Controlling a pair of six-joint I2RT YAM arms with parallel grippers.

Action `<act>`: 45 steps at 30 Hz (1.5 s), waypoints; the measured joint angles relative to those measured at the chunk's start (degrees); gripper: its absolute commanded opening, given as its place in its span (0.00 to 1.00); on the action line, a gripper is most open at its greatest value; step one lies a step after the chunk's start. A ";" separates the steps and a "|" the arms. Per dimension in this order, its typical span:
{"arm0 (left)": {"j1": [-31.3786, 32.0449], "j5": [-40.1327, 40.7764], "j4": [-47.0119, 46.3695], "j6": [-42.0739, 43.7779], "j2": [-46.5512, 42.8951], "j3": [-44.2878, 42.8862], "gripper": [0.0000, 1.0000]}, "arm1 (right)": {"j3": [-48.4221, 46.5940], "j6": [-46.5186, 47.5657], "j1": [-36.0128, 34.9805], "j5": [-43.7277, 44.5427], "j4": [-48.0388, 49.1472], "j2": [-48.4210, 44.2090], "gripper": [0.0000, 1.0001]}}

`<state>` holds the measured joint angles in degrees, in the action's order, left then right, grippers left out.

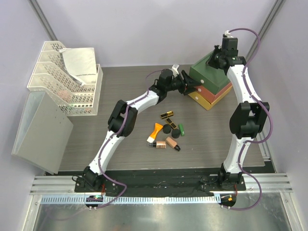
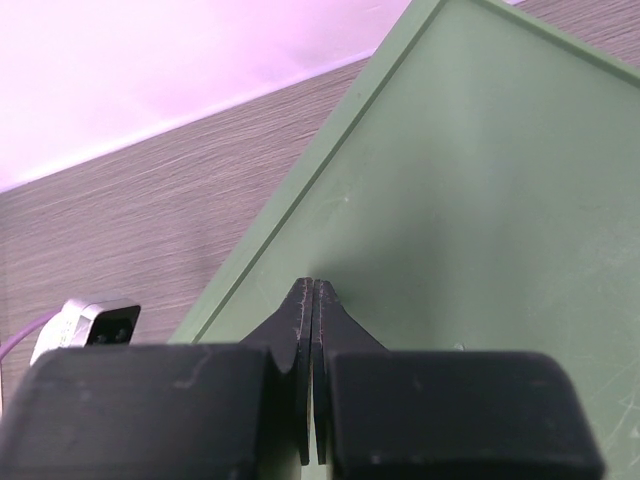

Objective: Organize the makeup

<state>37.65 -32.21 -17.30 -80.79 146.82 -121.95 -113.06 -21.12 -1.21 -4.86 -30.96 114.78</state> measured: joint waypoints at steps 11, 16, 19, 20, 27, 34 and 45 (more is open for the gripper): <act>0.02 0.50 -5.14 -2.86 0.00 -1.60 0.47 | -0.07 0.09 0.15 -0.59 0.07 0.20 0.01; 0.02 0.66 -5.33 -2.86 0.00 -1.53 0.47 | -0.22 0.13 0.17 -0.85 0.09 0.35 0.01; 0.02 0.70 -5.60 -3.06 0.00 -1.62 0.47 | -0.22 0.15 0.17 -0.90 0.11 0.35 0.01; 0.07 0.72 -5.60 -3.15 0.02 -1.81 0.47 | -0.22 0.17 0.17 -0.90 0.09 0.35 0.01; 0.22 1.16 -4.96 -4.17 0.74 -5.18 0.46 | -0.22 0.20 0.28 -1.11 0.17 0.37 0.01; 0.35 1.60 -4.79 -4.28 1.20 -5.46 0.45 | -0.22 0.20 0.31 -1.60 0.44 0.50 0.01; 0.96 1.70 -4.46 -4.24 1.84 -6.38 0.42 | -0.22 0.22 0.33 -1.79 0.68 0.61 0.01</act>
<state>38.61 -30.50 -21.76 -85.03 148.66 -128.33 -113.27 -20.91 -0.89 -6.66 -30.28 115.39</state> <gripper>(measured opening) 0.443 0.016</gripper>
